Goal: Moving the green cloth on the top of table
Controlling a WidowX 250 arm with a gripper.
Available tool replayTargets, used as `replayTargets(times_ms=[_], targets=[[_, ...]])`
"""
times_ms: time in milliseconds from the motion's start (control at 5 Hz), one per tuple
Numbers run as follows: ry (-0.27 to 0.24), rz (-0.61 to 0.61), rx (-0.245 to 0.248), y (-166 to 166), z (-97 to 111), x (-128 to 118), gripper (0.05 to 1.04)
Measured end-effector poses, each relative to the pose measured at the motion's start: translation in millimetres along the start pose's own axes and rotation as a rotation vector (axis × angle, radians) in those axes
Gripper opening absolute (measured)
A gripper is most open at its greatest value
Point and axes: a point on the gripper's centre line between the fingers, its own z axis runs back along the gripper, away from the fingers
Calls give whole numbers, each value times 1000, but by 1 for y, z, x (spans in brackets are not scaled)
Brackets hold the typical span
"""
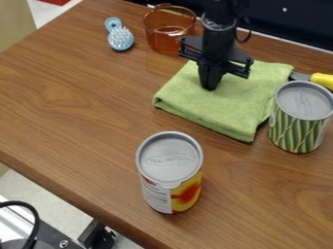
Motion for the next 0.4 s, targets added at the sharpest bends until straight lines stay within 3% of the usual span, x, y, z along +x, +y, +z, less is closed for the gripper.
replayTargets(times_ms=[400], targets=[[10, 50, -13, 3, 5, -2, 53]])
